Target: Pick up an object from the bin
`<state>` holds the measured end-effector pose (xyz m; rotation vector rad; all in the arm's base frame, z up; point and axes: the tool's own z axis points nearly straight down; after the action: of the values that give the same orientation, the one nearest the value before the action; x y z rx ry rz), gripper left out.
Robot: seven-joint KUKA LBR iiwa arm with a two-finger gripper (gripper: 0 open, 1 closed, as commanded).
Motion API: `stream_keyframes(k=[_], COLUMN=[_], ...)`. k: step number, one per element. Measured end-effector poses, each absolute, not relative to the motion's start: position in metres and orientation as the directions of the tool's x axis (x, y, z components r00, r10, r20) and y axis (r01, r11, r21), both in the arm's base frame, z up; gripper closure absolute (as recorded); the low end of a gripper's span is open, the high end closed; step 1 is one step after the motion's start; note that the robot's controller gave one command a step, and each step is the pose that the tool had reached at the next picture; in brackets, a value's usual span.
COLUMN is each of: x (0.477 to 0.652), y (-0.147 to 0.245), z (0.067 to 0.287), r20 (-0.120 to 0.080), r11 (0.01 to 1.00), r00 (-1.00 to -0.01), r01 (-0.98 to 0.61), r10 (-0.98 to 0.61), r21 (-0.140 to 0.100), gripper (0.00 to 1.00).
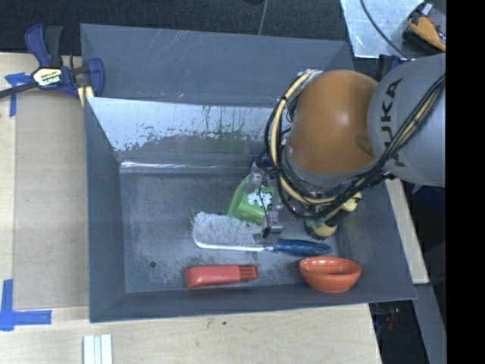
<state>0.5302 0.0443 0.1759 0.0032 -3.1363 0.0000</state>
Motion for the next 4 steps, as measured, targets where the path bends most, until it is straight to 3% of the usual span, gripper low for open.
stream_keyframes(k=[1, 2, 3, 4], x=[0.532, 0.522, 0.501, 0.530], y=[0.044, 0.059, 0.075, 0.070], z=[0.180, 0.115, 0.108, 0.100], r20=[-0.003, -0.011, -0.016, -0.010], r11=[1.000, 1.000, 0.994, 0.998], r00=[-1.000, -1.000, -0.994, -0.998], r01=[0.000, -0.004, 0.107, 0.058], r10=[0.000, -0.004, 0.107, 0.058], r21=[0.000, 0.001, 0.003, 0.001], gripper=[0.00, 0.00, 0.00, 0.00])
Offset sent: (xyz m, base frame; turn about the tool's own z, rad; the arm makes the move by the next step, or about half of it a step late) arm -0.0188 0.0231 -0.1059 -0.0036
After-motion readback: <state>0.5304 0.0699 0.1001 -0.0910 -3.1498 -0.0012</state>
